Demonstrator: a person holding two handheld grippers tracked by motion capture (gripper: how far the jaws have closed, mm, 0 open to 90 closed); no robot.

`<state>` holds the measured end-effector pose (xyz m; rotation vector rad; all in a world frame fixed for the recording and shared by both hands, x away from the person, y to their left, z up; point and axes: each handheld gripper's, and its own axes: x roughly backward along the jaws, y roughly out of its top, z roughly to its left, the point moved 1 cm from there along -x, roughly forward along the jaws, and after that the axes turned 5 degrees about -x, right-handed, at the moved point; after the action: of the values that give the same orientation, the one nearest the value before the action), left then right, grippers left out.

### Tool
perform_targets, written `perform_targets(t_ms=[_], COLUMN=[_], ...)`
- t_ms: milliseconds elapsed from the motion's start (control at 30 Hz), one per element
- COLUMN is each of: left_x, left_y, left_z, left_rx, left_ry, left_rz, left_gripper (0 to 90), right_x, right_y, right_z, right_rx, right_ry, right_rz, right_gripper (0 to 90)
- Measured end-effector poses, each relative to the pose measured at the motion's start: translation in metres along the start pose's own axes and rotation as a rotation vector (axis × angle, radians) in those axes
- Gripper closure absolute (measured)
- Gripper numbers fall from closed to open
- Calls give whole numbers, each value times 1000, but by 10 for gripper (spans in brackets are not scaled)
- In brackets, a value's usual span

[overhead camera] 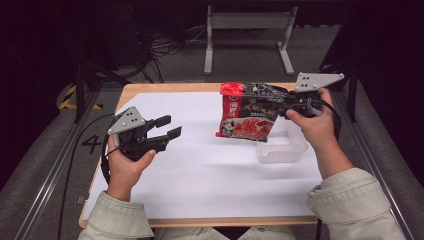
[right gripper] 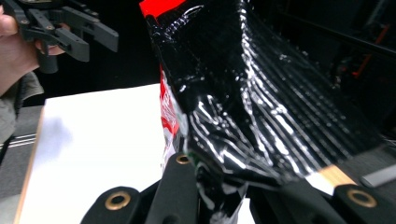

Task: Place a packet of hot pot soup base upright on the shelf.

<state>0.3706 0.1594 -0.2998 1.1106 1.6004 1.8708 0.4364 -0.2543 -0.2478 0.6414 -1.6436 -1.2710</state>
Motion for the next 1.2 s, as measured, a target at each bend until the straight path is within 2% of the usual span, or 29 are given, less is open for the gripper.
perform_targets(t_ms=[267, 467, 600, 967, 1200], left_x=[-1, 0, 1, 4, 10], left_y=[-8, -12, -13, -14, -16], left_z=[7, 12, 14, 16, 20], left_rx=[17, 30, 45, 44, 36], left_ry=[13, 50, 61, 77, 96], left_rz=[24, 44, 39, 46, 43], left_gripper=[477, 479, 479, 484, 468], right_x=[17, 28, 35, 53, 59], right_y=[-3, -7, -9, -17, -23], right_z=[-11, -17, -21, -33, -37], right_rx=[-20, -34, -37, -57, -75], right_ry=[-76, -138, -186, -280, -319], right_rz=[3, 6, 19, 33, 41], right_gripper=[837, 837, 836, 836, 835])
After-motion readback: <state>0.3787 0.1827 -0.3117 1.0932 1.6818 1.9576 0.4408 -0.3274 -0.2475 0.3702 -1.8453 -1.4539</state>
